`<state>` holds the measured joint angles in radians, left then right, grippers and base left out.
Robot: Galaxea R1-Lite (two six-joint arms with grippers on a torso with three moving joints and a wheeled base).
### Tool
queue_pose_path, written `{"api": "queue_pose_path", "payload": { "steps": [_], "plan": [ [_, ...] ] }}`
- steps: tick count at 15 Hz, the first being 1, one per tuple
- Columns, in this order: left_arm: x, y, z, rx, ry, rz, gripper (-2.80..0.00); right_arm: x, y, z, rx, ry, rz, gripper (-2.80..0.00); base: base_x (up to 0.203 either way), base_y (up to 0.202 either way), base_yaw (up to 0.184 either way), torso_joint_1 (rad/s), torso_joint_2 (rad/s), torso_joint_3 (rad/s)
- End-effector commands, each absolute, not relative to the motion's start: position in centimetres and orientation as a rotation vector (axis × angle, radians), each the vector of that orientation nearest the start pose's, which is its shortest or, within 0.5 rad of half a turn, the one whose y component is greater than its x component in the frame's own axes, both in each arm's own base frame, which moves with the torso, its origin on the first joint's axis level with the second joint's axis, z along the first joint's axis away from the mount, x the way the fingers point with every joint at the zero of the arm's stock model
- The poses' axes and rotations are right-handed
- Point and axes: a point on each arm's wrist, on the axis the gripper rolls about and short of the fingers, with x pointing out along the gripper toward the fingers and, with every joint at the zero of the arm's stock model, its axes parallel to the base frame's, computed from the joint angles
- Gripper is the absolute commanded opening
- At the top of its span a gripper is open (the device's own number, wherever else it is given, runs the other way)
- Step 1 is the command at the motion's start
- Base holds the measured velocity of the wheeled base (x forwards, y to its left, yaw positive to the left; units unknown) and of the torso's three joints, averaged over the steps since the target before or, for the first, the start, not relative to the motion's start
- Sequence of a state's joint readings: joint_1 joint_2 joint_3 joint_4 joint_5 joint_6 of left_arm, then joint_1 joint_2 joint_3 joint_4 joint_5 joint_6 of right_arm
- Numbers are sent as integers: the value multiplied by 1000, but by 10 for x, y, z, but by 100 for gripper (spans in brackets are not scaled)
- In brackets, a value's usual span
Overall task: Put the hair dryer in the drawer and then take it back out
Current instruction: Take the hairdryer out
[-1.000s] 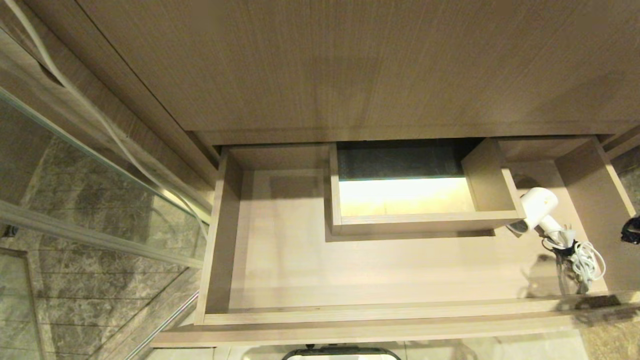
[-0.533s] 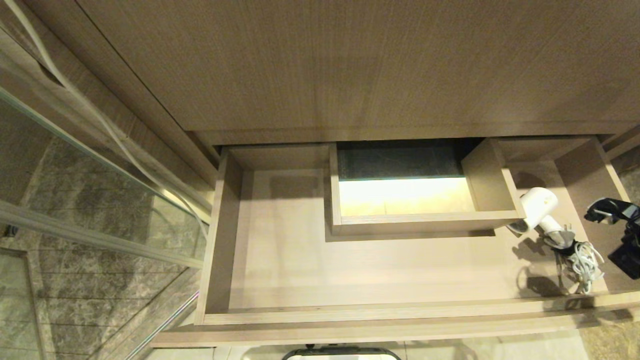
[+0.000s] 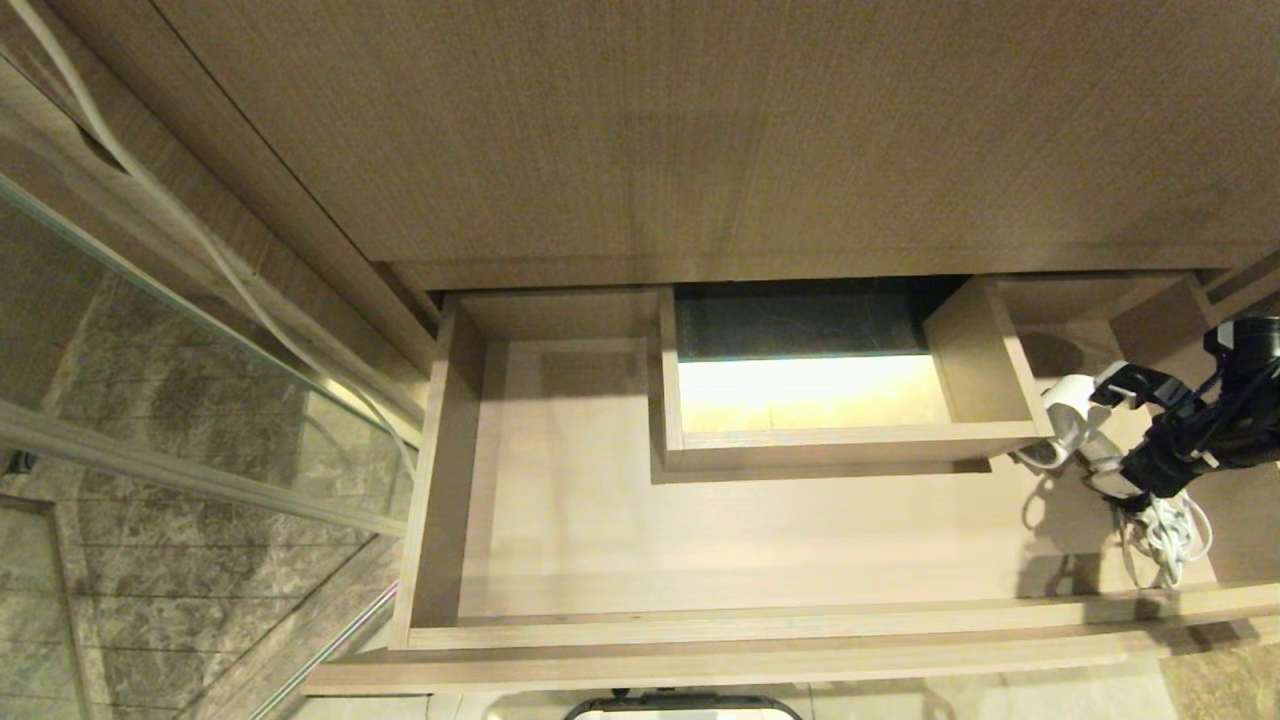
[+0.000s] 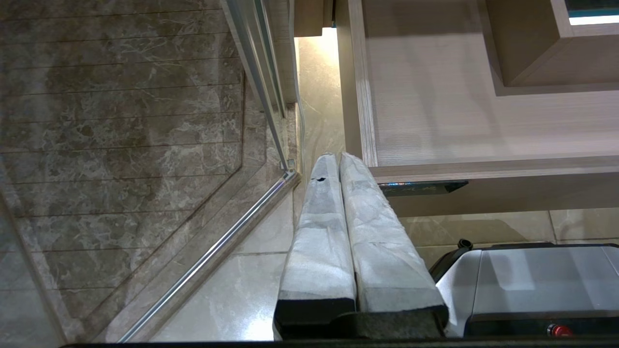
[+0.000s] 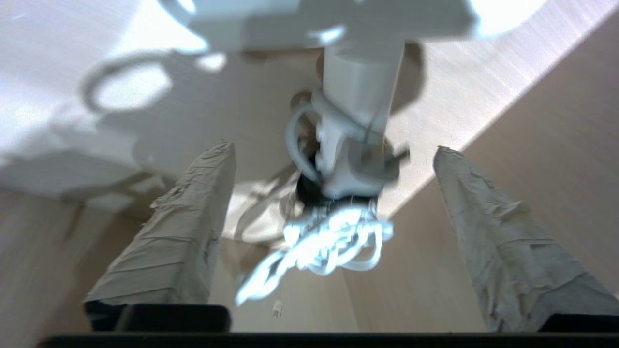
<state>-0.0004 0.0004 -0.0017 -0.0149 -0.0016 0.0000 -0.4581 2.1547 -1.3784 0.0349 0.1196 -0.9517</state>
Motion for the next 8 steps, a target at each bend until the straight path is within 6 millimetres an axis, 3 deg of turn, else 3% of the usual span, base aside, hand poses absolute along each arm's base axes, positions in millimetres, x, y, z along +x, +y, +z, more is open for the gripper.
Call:
{"api": "queue_pose_path", "payload": {
  "steps": [1,8],
  "plan": [
    [-23,0,78,0,-15,-3,-280,381,-184,85,-647,889,101,0,0,0,0,0,0,0],
    [-23,0,78,0,-15,-3,-280,389,-188,68,-639,911,119,0,0,0,0,0,0,0]
  ]
}}
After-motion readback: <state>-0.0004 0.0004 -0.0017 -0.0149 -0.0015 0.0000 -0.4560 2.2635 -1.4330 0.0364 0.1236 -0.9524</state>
